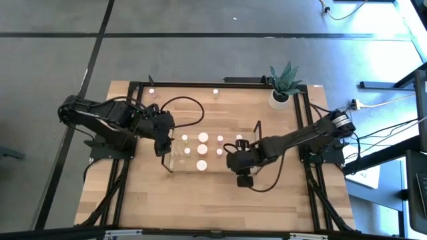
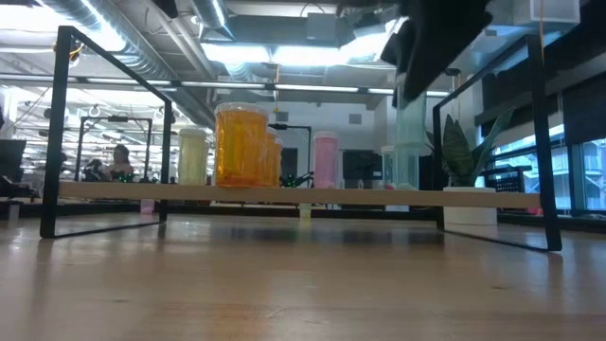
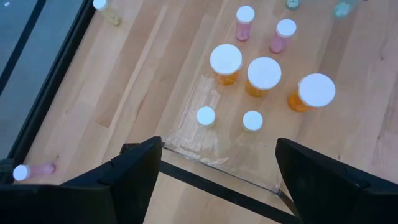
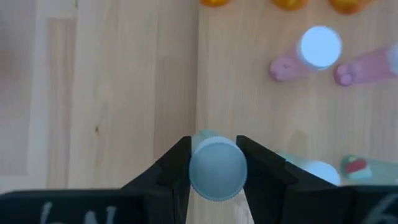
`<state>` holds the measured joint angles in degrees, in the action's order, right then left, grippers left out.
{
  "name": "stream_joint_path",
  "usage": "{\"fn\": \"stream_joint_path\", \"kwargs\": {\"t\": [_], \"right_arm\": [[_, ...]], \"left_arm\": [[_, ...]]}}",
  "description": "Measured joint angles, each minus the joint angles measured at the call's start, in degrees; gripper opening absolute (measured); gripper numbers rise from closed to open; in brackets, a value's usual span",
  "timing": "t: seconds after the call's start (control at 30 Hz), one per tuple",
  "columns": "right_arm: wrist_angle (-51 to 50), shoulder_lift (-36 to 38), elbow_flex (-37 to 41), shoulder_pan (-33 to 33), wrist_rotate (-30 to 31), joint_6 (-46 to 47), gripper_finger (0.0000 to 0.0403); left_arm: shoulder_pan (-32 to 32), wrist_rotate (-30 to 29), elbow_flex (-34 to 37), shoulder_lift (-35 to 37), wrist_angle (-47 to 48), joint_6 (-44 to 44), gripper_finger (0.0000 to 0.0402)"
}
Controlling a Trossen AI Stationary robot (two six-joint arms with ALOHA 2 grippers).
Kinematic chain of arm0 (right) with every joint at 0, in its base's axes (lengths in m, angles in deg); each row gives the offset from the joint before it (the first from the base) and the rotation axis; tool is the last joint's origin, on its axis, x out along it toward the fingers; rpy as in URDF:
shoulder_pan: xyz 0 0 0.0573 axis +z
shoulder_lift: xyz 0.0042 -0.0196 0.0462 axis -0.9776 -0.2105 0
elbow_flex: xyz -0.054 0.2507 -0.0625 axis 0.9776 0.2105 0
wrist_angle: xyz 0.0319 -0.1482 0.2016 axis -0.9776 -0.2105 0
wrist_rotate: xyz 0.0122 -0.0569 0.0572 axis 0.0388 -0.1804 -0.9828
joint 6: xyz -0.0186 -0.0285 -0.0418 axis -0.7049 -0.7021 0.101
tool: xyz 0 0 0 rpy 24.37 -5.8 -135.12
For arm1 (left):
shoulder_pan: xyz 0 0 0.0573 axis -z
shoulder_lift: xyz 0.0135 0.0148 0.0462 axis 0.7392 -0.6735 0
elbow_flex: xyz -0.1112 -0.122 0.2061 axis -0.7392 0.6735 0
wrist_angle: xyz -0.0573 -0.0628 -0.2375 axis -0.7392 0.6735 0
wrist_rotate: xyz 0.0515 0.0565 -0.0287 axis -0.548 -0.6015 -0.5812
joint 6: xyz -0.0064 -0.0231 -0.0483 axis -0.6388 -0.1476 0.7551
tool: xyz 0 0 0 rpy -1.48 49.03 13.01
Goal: Pick and place medicine bottles onto shelf by color
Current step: Put the blue pill bottle aligned with the blue pill bottle on the shelf
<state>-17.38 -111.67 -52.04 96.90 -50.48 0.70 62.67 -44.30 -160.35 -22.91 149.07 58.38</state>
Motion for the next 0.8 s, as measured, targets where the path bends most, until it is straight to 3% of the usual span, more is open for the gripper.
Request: {"fn": "stream_joint_path", "kwargs": {"t": [0.37, 0.8], "right_arm": [[3.2, -1.2, 5.7, -0.3, -0.1, 2.3, 0.0121], [2.1, -1.2, 5.5, -0.4, 0.1, 0.0, 0.0121]], "left_arm": [[0.0, 0.0, 0.0, 0.0, 0.0, 0.0, 0.0309], [0.0, 0.0, 0.0, 0.0, 0.0, 0.4, 0.0309]]}}
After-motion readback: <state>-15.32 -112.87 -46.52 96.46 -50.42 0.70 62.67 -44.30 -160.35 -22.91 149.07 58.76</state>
